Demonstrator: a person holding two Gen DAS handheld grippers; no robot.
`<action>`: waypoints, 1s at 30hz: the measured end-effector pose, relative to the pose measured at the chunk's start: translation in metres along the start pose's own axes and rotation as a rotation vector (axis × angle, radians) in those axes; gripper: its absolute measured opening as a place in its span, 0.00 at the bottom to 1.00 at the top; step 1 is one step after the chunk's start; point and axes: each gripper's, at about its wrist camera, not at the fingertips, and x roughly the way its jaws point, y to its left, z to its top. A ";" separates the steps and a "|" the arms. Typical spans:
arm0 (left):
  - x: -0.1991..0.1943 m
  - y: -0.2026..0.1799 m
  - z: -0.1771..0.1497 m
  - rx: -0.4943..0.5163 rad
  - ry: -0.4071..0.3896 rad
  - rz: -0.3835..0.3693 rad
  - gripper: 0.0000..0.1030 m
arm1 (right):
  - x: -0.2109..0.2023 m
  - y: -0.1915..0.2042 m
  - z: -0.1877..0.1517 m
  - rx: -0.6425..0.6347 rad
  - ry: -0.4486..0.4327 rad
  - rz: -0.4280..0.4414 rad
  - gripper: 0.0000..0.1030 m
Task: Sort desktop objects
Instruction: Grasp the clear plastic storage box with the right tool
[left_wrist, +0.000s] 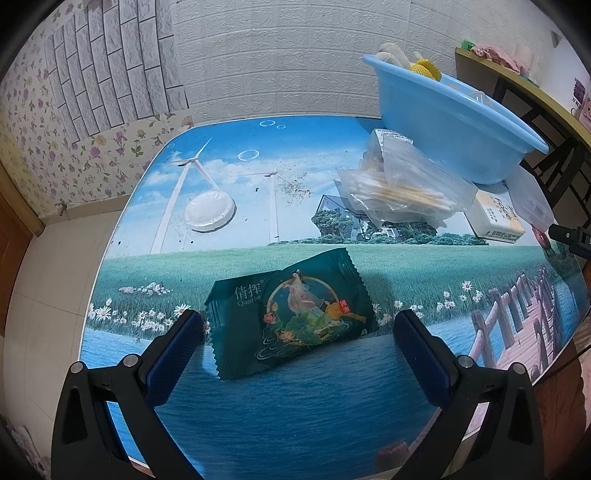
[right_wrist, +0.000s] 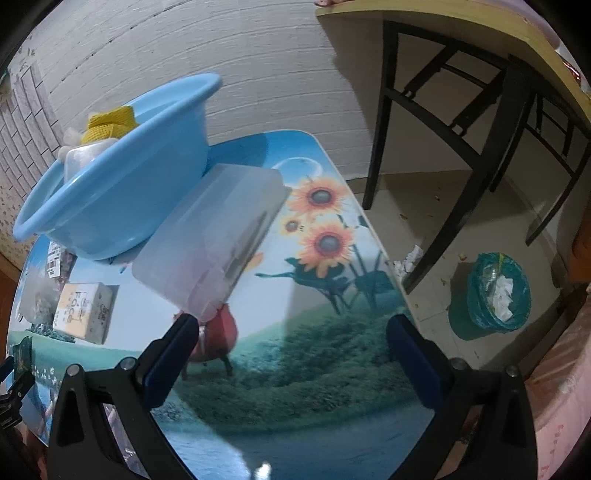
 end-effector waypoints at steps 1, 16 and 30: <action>0.000 0.000 0.000 0.000 -0.001 0.000 1.00 | -0.001 0.000 -0.001 0.005 0.000 0.001 1.00; -0.001 -0.001 -0.002 0.000 -0.012 0.000 1.00 | -0.002 0.051 0.013 -0.081 -0.053 0.058 1.00; -0.002 0.003 -0.004 -0.012 0.001 0.007 1.00 | 0.026 0.058 0.026 -0.060 0.000 0.041 1.00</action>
